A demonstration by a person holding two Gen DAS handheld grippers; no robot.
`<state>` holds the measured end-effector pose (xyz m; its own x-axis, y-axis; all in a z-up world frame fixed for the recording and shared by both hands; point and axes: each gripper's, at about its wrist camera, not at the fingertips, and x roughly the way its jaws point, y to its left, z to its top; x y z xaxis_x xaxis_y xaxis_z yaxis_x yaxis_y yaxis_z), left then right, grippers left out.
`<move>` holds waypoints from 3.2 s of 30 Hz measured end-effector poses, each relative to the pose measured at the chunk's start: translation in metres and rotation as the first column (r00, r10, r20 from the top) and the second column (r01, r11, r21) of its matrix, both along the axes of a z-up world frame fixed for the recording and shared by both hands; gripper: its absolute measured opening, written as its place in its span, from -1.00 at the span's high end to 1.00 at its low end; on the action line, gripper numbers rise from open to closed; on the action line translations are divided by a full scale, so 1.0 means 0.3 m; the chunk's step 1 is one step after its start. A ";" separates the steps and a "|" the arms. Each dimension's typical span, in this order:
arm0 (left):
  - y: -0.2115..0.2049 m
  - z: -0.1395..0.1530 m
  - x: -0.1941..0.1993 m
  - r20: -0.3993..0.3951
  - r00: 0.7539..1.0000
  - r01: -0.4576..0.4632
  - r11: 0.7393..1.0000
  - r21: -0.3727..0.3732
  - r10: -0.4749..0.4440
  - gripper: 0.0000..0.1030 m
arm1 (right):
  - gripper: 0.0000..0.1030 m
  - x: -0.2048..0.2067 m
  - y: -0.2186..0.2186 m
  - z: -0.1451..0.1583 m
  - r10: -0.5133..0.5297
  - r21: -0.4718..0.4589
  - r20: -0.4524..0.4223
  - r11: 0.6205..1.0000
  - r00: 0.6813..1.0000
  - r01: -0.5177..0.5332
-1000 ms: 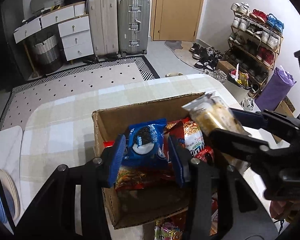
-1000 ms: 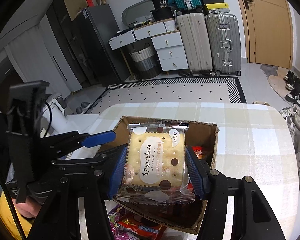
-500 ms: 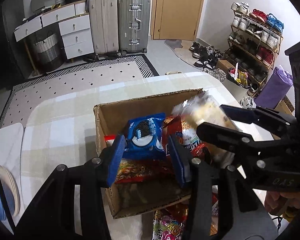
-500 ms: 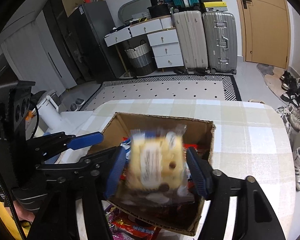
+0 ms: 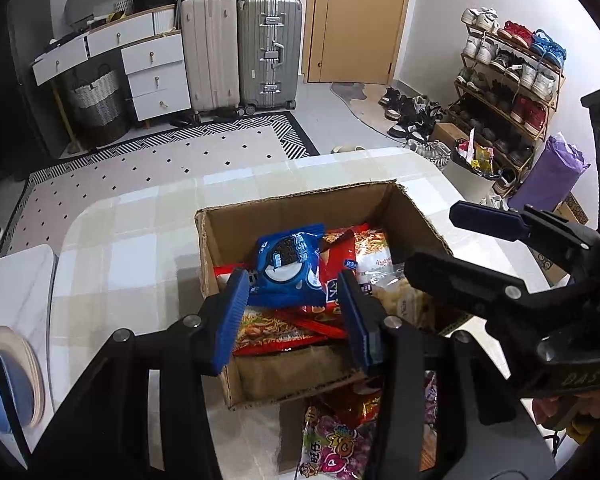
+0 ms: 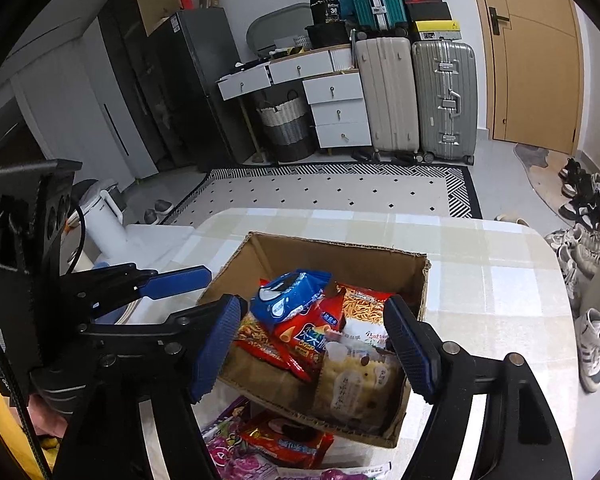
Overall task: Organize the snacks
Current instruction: 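Open both grippers to drop the two packs into the box, then withdraw both grippers from the box toward the remaining snacks, then grasp the orange bread stick pack with the right gripper while the left grasps a purple grape candy bag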
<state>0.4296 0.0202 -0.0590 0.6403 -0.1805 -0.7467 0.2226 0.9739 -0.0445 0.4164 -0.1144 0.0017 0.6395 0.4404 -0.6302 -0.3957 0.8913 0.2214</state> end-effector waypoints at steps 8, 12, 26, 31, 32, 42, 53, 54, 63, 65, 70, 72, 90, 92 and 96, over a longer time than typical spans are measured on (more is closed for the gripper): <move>-0.014 0.087 -0.102 0.035 0.999 0.008 1.000 0.000 -0.008 -0.06 | -0.48 -0.074 -0.009 0.081 0.002 0.002 0.043 1.000 0.999 -0.002; -0.036 0.154 -0.178 0.067 0.997 0.027 1.000 0.000 -0.027 -0.19 | -0.52 -0.141 0.003 0.142 0.019 -0.021 0.093 1.000 0.995 -0.017; -0.067 0.437 -0.585 0.216 0.976 0.014 0.999 -0.044 -0.004 -0.63 | -0.92 -0.618 -0.059 0.378 0.045 -0.018 0.379 0.999 0.924 -0.041; -0.046 0.527 -0.759 0.289 0.957 -0.033 0.999 -0.014 0.035 -0.85 | -0.95 -0.815 -0.119 0.409 0.026 0.063 0.408 0.996 0.912 -0.056; -0.038 0.544 -0.796 0.306 0.951 -0.040 0.999 -0.018 0.044 -1.00 | -0.97 -0.853 -0.132 0.410 0.018 0.082 0.412 0.995 0.911 -0.056; 0.100 0.617 -1.261 0.487 0.857 -0.131 0.985 -0.112 0.169 -0.99 | -0.99 -1.192 -0.193 0.368 -0.078 0.126 0.506 0.992 0.859 0.016; 0.169 0.358 -1.441 0.438 0.867 -0.210 0.972 -0.109 0.237 -0.99 | -0.99 -1.299 -0.219 0.103 -0.109 0.093 0.457 0.993 0.883 0.075; 0.165 0.324 -1.423 0.422 0.876 -0.213 0.972 -0.098 0.235 -0.99 | -0.99 -1.283 -0.212 0.074 -0.104 0.085 0.434 0.994 0.895 0.075; 0.167 0.056 -1.210 0.252 0.938 -0.214 0.970 -0.113 0.236 -0.99 | -0.99 -1.085 -0.167 -0.132 -0.106 0.071 0.261 0.993 0.960 0.091; 0.168 0.012 -1.156 0.228 0.944 -0.219 0.970 -0.109 0.239 -0.99 | -0.99 -1.033 -0.151 -0.160 -0.100 0.058 0.233 0.994 0.967 0.088; 0.146 -0.110 -0.981 0.143 0.964 -0.218 0.974 -0.070 0.226 -0.99 | -0.99 -0.851 -0.092 -0.257 -0.057 -0.007 0.073 0.998 0.996 0.057; 0.141 -0.149 -0.917 0.107 0.969 -0.217 0.974 -0.069 0.223 -0.99 | -0.99 -0.783 -0.068 -0.301 -0.047 -0.037 0.024 0.998 0.999 0.048; 0.156 -0.384 -0.612 -0.063 0.973 -0.229 0.969 -0.094 0.224 -0.99 | -0.55 -0.520 0.031 -0.499 -0.036 -0.120 -0.126 0.993 0.991 0.021; 0.150 -0.400 -0.591 -0.073 0.973 -0.225 0.970 -0.093 0.219 -0.99 | -0.45 -0.522 0.057 -0.502 -0.043 -0.170 -0.110 0.985 0.993 0.024; 0.148 -0.402 -0.565 -0.066 0.973 -0.227 0.969 -0.092 0.222 -0.99 | -0.40 -0.525 0.075 -0.506 -0.040 -0.191 -0.103 0.981 0.994 0.019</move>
<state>0.2601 0.0645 -0.1797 0.6314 -0.1110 -0.7675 -0.0067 0.9889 -0.1485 0.2590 -0.0919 -0.1502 0.5755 0.2884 -0.7653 -0.3519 0.9320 0.0865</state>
